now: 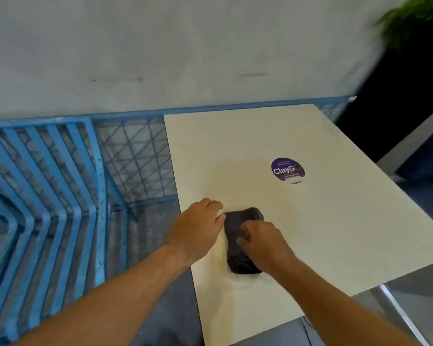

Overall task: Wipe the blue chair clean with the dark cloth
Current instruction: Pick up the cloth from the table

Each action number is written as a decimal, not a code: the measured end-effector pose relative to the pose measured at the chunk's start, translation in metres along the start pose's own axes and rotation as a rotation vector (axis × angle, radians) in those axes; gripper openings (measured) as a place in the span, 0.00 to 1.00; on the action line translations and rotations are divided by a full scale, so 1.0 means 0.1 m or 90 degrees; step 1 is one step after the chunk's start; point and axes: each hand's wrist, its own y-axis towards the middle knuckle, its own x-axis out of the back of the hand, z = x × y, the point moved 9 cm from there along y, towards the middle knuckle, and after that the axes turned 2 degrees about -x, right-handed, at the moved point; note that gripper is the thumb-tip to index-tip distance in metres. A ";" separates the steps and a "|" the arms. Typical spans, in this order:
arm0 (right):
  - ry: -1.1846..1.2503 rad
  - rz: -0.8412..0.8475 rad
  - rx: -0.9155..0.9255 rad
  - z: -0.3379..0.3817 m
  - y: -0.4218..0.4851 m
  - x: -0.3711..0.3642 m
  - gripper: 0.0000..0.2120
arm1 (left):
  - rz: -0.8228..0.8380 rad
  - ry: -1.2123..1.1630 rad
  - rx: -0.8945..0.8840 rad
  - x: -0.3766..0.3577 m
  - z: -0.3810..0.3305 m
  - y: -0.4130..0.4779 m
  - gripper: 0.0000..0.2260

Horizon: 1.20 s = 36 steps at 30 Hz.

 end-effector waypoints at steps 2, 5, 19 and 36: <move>-0.014 0.062 -0.061 -0.09 0.07 -0.25 0.12 | 0.055 -0.042 0.051 -0.29 0.09 -0.01 0.14; 0.014 0.112 -0.152 -0.19 0.10 -0.59 0.16 | 0.110 -0.072 0.137 -0.69 0.25 -0.10 0.13; -0.043 0.009 -0.066 -0.24 0.27 -0.70 0.12 | 0.128 -0.140 0.309 -1.20 0.31 -0.32 0.11; 0.181 -0.269 -0.123 0.35 -0.04 1.40 0.09 | 0.123 -0.147 0.251 -0.35 0.78 -0.22 0.16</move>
